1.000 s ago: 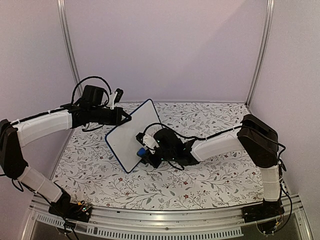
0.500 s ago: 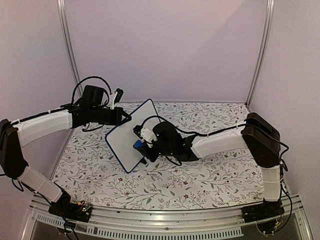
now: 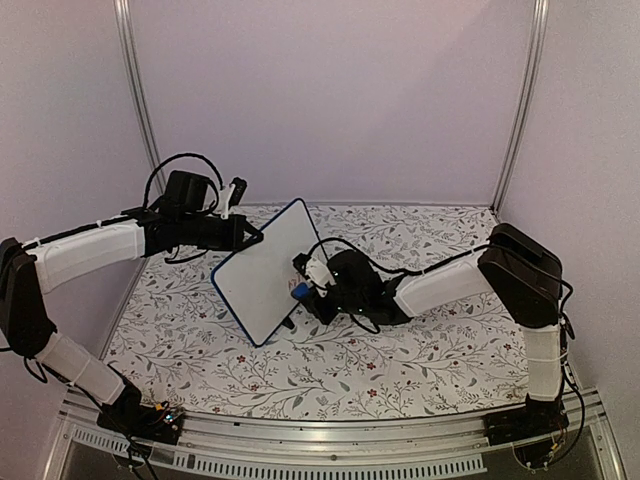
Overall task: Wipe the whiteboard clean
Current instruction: Erase the center of the board.
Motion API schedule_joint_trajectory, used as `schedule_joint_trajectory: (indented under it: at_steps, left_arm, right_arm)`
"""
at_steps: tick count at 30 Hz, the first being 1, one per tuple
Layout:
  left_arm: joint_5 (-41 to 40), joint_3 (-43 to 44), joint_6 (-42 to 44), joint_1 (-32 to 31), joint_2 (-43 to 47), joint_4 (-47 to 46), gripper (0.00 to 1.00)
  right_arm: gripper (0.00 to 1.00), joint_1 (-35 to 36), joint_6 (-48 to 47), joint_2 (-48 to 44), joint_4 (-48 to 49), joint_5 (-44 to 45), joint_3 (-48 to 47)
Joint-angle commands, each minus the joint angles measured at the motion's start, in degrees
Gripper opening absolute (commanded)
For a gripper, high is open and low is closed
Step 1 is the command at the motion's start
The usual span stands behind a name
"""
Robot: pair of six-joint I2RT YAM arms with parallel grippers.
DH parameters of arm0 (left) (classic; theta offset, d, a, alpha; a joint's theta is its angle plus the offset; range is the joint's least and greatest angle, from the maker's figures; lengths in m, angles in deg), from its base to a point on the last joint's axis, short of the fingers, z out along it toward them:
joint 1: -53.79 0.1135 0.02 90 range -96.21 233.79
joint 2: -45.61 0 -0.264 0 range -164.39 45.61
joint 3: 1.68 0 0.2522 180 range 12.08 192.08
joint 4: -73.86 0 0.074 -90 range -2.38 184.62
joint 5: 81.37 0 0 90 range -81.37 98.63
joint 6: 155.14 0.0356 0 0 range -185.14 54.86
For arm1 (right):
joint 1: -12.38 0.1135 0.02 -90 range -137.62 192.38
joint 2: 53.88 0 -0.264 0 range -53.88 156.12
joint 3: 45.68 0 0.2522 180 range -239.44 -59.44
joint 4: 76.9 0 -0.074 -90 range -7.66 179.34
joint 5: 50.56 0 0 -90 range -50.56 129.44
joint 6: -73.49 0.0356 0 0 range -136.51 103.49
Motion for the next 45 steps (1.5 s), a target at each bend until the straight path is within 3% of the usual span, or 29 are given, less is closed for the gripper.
schedule_joint_trajectory:
  at_steps: [1,12,32,45]
  left_arm:
    - [1.6,-0.2,-0.2,-0.7,-1.0,1.7,0.0]
    - [1.4,-0.2,-0.1,-0.7,-1.0,1.7,0.0]
    - [1.6,-0.2,-0.1,-0.7,-0.7,1.7,0.0]
    - [1.6,-0.2,-0.2,-0.7,-0.9,1.7,0.0]
  right_arm:
    - [0.16,-0.3,0.6,0.7,2.8,0.4,-2.3]
    - [0.17,-0.5,-1.9,1.4,0.6,0.3,-9.6]
    - [0.16,-0.8,1.5,7.0,0.4,-2.1,-0.3]
    - [0.16,-0.3,-0.3,3.6,0.1,-5.4,-2.2]
